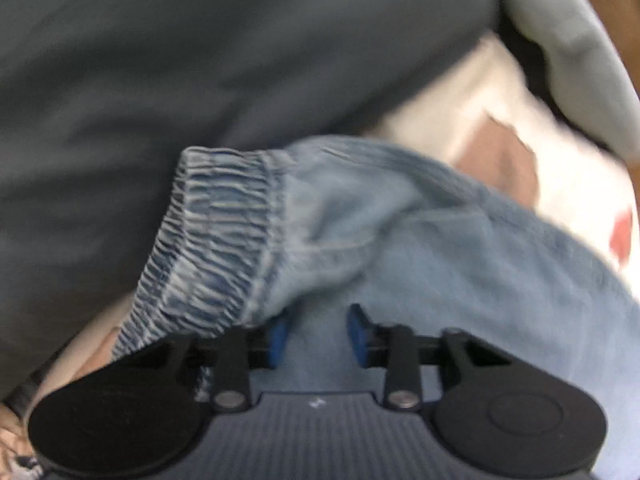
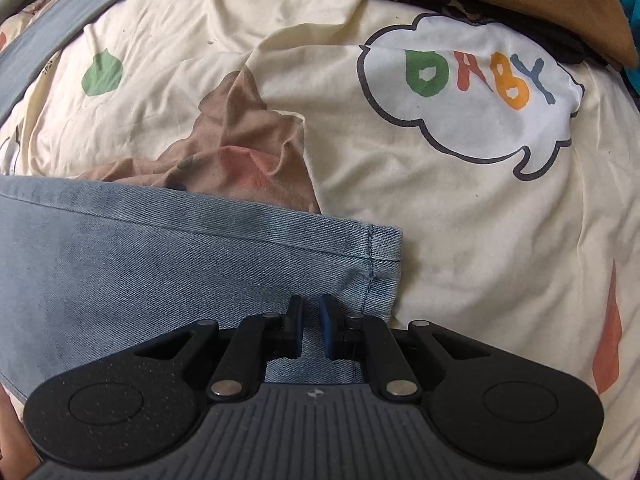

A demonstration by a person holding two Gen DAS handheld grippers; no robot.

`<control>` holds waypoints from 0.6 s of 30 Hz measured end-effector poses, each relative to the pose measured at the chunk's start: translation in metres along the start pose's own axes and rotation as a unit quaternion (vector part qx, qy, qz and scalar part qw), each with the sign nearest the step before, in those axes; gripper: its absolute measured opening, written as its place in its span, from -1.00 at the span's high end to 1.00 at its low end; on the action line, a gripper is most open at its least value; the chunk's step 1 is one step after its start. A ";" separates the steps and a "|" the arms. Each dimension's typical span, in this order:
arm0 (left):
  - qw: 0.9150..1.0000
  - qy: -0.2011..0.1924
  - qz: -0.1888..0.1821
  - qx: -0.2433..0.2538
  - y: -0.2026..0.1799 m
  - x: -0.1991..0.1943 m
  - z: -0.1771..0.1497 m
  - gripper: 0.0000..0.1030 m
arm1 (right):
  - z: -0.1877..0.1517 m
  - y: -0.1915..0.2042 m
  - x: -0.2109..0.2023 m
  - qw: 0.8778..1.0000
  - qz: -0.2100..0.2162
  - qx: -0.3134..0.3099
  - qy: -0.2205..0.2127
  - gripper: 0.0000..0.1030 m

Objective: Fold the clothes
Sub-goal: 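Lift the waistband with the left gripper while the right holds the leg hem, then open the left gripper and release the jeans waistband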

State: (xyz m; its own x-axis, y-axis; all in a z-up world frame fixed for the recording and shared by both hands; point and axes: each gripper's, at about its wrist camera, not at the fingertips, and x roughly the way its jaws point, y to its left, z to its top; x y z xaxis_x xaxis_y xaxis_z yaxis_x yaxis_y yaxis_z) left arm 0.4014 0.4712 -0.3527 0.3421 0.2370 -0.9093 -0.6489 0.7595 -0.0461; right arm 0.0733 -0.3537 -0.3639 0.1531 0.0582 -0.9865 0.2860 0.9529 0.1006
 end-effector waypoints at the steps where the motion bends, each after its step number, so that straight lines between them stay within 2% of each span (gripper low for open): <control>1: 1.000 0.007 -0.007 -0.012 0.005 0.003 0.006 0.41 | 0.002 0.006 0.008 1.000 0.001 -0.001 0.001 0.72; 5: 1.000 0.006 0.007 0.001 0.004 0.007 0.018 0.60 | 0.006 0.010 0.013 1.000 0.001 -0.002 0.006 0.72; 11: 1.000 0.001 0.017 -0.017 0.012 0.018 0.032 0.91 | 0.007 0.011 0.013 1.000 -0.004 -0.001 0.008 0.72; 18: 1.000 -0.007 0.008 -0.029 0.019 0.031 0.038 0.94 | 0.006 0.014 0.013 1.000 -0.010 0.000 0.006 0.71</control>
State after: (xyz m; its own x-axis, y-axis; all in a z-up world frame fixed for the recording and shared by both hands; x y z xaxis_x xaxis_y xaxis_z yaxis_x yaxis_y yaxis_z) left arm 0.4254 0.5155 -0.3659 0.3396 0.2576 -0.9046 -0.6930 0.7188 -0.0555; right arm 0.0850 -0.3413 -0.3742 0.1364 0.0419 -0.9898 0.2891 0.9539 0.0802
